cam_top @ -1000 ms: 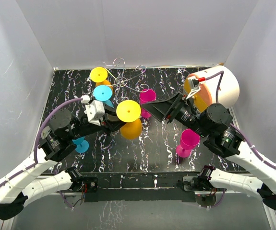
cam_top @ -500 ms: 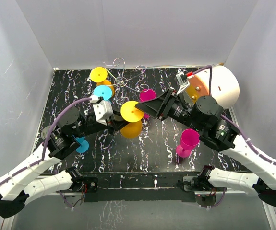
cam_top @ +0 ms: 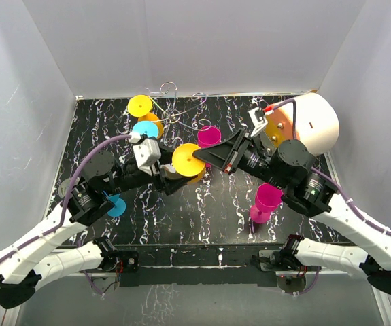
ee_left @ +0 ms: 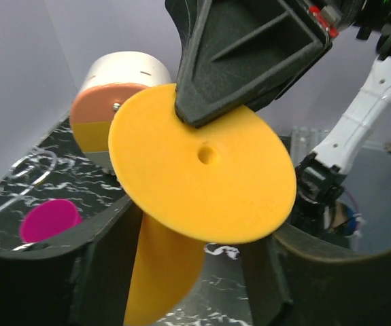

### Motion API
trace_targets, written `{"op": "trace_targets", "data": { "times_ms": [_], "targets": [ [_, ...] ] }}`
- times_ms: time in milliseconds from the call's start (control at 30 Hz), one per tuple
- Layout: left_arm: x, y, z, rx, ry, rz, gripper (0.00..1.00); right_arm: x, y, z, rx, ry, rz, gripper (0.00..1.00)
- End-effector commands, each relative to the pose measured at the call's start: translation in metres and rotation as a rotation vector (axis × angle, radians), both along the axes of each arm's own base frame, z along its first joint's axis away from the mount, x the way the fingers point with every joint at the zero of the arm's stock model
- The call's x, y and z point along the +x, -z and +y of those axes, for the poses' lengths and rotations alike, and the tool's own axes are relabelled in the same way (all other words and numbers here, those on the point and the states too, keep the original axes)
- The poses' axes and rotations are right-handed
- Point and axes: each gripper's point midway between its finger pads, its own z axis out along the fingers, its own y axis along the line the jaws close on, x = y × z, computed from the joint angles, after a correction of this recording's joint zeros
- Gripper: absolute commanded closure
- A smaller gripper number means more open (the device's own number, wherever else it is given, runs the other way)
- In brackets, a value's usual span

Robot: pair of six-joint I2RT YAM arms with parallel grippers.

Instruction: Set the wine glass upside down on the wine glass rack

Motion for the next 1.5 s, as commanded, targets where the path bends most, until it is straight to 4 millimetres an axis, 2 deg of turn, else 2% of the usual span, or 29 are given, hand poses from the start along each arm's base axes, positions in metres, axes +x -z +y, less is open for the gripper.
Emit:
{"op": "trace_targets", "data": {
  "times_ms": [0,133,300,533,733,800,900,1067,1133,1367,1467],
  "targets": [
    [-0.006,-0.007,-0.002,-0.041,0.009,0.150,0.40,-0.001,-0.004,-0.005,0.058,0.015,0.020,1.00],
    [-0.018,-0.005,-0.006,-0.085,0.050,0.371,0.37,0.002,-0.001,-0.016,0.061,0.067,0.042,1.00],
    [-0.027,-0.006,-0.005,-0.147,0.059,0.577,0.36,0.013,0.015,-0.035,0.041,0.179,0.072,1.00],
    [-0.025,-0.027,-0.002,-0.340,0.051,0.795,0.34,0.016,0.027,-0.048,0.024,0.237,0.074,1.00],
    [-0.006,-0.026,0.001,-0.410,-0.057,0.903,0.34,0.013,0.027,-0.048,0.011,0.220,0.052,1.00],
    [0.002,-0.025,0.003,-0.417,-0.113,0.921,0.39,0.011,0.028,-0.045,0.006,0.204,0.048,1.00],
    [0.011,-0.021,0.006,-0.417,-0.178,0.942,0.52,0.008,0.029,-0.042,0.003,0.182,0.040,1.00],
    [0.013,-0.021,0.005,-0.416,-0.186,0.936,0.69,0.007,0.032,-0.039,-0.003,0.165,0.040,1.00],
    [0.013,-0.020,0.002,-0.407,-0.175,0.940,0.72,0.007,0.032,-0.038,-0.004,0.163,0.040,1.00],
    [0.010,-0.020,-0.008,-0.381,-0.131,0.956,0.74,0.006,0.033,-0.033,-0.013,0.141,0.035,1.00],
    [0.010,-0.023,-0.010,-0.380,-0.120,0.951,0.84,0.005,0.033,-0.032,-0.014,0.137,0.029,1.00]
  ]
}}
